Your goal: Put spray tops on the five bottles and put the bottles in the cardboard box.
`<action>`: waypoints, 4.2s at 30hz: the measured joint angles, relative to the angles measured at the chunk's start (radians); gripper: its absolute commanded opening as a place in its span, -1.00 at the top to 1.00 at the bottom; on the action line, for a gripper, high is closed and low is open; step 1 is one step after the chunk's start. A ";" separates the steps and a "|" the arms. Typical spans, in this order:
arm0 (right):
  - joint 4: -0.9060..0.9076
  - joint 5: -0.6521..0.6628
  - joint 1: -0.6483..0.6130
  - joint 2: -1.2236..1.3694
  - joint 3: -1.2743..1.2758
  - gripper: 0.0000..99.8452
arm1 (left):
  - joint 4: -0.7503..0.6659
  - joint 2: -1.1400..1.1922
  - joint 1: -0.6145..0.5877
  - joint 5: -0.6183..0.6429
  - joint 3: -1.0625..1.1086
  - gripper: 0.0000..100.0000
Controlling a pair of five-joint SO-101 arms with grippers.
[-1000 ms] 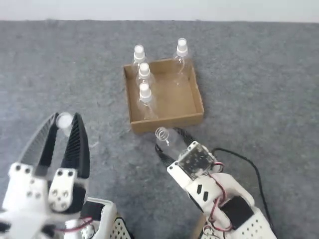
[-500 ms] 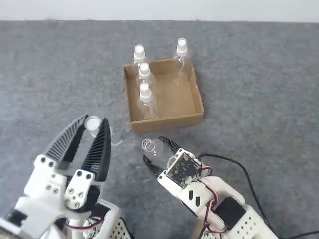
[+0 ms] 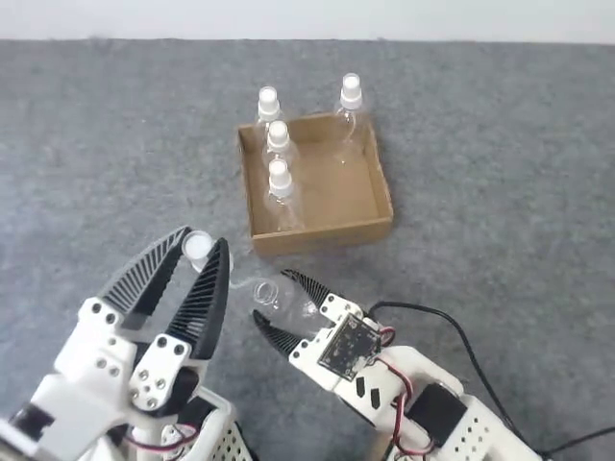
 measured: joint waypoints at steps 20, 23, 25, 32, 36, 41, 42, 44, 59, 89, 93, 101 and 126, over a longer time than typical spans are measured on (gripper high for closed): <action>0.000 0.000 -0.002 0.000 0.000 0.93 | 0.003 0.000 0.011 0.000 -0.034 0.97; 0.000 0.000 -0.002 0.000 0.000 0.93 | 0.005 -0.003 0.011 0.000 -0.034 0.97; 0.000 0.000 -0.002 0.000 0.000 0.93 | 0.014 -0.003 0.011 0.000 -0.034 0.97; 0.000 0.000 -0.002 0.000 0.000 0.93 | 0.029 -0.003 0.011 0.000 -0.034 0.97; 0.000 0.000 -0.002 0.000 0.000 0.93 | 0.031 -0.003 0.057 0.000 -0.034 0.97; 0.000 0.000 -0.002 0.000 0.000 0.93 | 0.031 -0.003 0.175 -0.038 -0.034 0.97; 0.000 0.000 -0.002 0.000 0.000 0.93 | 0.031 -0.003 0.180 -0.041 -0.034 0.97; 0.000 0.000 -0.002 0.000 0.000 0.93 | 0.031 -0.003 0.186 -0.043 -0.034 0.97; 0.000 0.000 -0.002 0.000 0.000 0.93 | 0.031 -0.003 0.187 -0.089 0.072 0.97; 0.000 0.002 0.097 0.000 0.000 0.92 | -0.052 -0.003 0.075 -0.057 0.333 0.97; 0.000 0.002 0.118 0.000 0.000 0.92 | -0.052 -0.003 0.075 -0.057 0.334 0.97; 0.000 0.002 0.176 0.000 0.000 0.92 | -0.052 -0.002 0.077 -0.055 0.364 0.97; 0.000 0.002 0.183 0.000 0.000 0.93 | -0.163 -0.002 0.077 -0.011 0.497 0.97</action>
